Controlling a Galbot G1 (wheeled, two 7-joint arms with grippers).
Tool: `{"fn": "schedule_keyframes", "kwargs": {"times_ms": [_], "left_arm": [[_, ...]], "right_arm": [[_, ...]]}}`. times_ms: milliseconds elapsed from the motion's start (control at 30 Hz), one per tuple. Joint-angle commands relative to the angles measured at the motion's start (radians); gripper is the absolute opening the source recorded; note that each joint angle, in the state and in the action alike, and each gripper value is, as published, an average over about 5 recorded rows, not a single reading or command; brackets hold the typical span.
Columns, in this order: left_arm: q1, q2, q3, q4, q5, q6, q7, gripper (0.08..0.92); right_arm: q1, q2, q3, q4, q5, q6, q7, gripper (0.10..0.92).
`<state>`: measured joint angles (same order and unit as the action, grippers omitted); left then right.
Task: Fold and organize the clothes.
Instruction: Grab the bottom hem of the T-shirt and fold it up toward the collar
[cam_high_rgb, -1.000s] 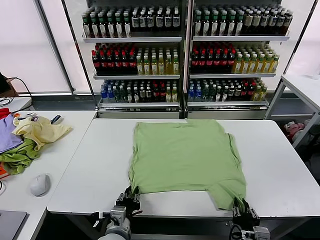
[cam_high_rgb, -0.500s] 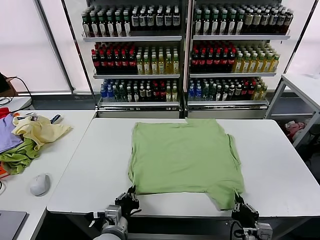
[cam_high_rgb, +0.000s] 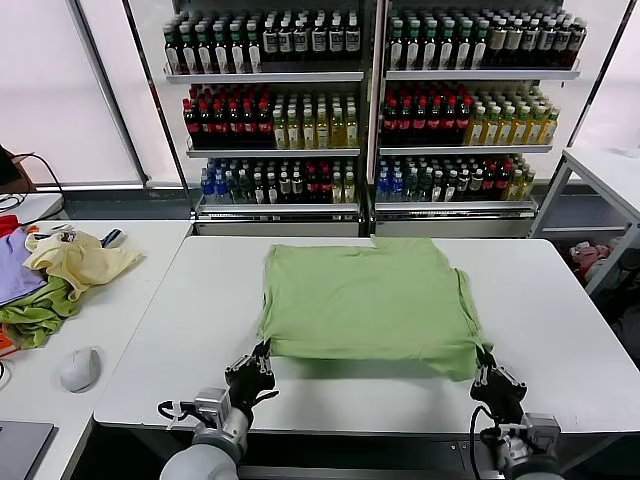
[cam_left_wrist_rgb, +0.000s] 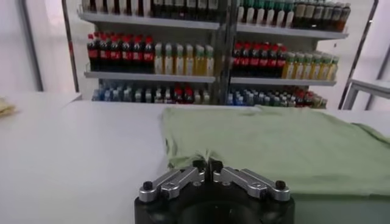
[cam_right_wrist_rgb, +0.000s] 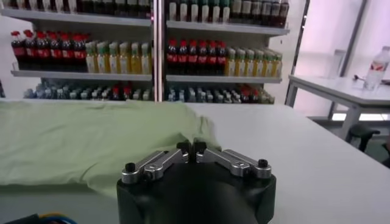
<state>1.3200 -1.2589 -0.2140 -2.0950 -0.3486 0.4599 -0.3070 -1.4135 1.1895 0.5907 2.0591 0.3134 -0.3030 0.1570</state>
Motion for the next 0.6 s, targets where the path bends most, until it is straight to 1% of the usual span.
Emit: {"fn": "schedule_keyframes", "kwargs": {"times_ms": [33, 367, 600], "left_arm": [[-0.177, 0.022, 0.022, 0.147, -0.012, 0.015, -0.007, 0.110], [-0.289, 0.005, 0.080, 0.301, 0.042, 0.023, -0.008, 0.110], [-0.339, -0.012, 0.109, 0.391, 0.122, 0.023, -0.008, 0.110]], "right_arm": [[0.154, -0.043, -0.011, -0.100, 0.007, 0.000, 0.000, 0.132], [0.281, -0.069, -0.072, -0.259, -0.023, -0.015, -0.013, 0.132], [0.326, -0.051, -0.101, -0.326, -0.049, -0.018, -0.020, 0.132]]}}
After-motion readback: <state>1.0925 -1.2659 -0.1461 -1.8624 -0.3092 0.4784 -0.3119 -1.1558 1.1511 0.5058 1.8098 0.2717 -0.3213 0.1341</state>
